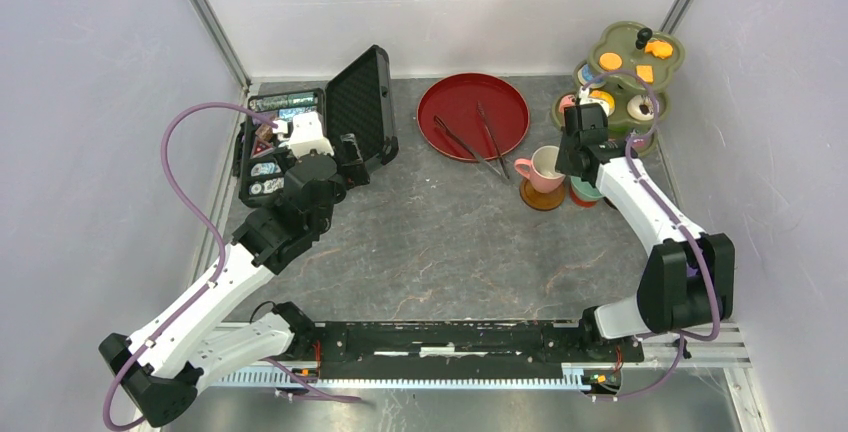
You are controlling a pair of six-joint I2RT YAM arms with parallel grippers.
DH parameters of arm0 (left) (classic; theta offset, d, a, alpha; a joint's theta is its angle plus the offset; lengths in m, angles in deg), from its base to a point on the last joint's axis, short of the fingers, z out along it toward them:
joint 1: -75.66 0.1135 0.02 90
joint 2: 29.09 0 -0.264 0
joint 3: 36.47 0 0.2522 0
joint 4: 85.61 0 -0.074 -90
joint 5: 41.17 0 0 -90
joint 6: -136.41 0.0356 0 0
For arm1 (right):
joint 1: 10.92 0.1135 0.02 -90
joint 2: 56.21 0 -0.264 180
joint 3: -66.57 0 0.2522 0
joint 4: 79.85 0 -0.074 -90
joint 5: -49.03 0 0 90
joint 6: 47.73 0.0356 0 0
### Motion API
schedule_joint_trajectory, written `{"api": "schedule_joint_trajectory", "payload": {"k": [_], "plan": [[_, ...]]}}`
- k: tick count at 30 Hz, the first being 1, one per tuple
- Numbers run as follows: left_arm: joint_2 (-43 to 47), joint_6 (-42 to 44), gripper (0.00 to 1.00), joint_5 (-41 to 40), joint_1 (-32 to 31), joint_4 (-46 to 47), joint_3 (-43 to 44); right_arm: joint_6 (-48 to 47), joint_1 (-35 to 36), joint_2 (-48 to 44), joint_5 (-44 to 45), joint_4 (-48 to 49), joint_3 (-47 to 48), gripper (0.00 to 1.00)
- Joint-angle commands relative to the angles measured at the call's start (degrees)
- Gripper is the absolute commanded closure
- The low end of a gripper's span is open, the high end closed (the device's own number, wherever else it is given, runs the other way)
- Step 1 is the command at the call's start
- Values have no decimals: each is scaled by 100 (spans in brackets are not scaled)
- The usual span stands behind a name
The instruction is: Serve the afternoon tea
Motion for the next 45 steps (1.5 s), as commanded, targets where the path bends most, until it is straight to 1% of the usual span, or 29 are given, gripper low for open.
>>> {"api": "schedule_joint_trajectory", "payload": {"k": [1, 12, 33, 39, 42, 45], "plan": [[45, -126, 0, 21, 22, 268, -18, 182, 25, 81, 123, 484, 314, 100], [-26, -125, 0, 56, 22, 279, -18, 110, 27, 199, 15, 914, -127, 100], [-26, -129, 0, 74, 22, 280, -27, 38, 17, 310, 290, 890, -284, 100], [-28, -134, 0, 74, 22, 279, -27, 36, 22, 327, 181, 844, -268, 87], [-35, -134, 0, 82, 22, 279, -27, 32, 17, 276, 155, 820, -269, 84], [-28, -134, 0, 83, 22, 279, -26, -12, 17, 188, 133, 797, -279, 79]]}}
